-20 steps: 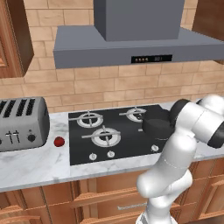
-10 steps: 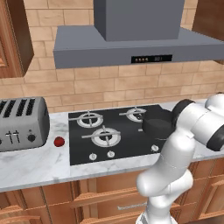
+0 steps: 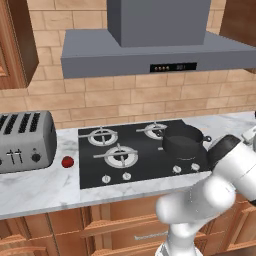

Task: Turn on the burner for the pot on the stove. Wait thirty seconds for the pot to heat up. Then add the tomato to the pot.

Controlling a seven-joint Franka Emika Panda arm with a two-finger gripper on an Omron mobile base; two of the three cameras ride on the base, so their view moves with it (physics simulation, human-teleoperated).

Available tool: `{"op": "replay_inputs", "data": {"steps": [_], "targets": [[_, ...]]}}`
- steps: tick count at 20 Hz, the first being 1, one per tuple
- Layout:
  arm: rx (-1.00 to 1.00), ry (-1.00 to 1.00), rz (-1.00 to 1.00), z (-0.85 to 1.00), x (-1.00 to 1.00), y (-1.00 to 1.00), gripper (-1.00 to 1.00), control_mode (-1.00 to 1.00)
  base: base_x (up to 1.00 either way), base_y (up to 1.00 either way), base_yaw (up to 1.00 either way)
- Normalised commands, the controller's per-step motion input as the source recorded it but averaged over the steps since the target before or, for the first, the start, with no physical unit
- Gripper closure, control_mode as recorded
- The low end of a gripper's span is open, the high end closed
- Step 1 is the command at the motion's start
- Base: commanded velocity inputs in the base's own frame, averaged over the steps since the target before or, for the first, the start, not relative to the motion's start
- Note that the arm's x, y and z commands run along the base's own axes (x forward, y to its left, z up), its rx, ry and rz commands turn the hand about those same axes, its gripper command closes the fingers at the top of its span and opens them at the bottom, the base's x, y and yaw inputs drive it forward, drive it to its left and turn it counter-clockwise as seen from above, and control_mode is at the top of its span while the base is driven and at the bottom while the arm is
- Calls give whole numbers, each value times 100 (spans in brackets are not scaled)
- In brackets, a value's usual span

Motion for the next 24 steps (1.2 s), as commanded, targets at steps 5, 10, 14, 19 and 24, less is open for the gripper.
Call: {"op": "replay_inputs", "data": {"steps": [5,10,14,19,24], "targets": [[-13,4,-9,43,-59,100,100,-100,0,0,0],[-17,7,-5,50,-29,100,100,-100,0,0,0],[-20,9,-4,67,-4,100,100,-100,0,0,0],[-18,14,-1,51,1,100,100,-100,0,0,0],[-17,15,0,24,17,100,-100,-100,0,0,0]]}}
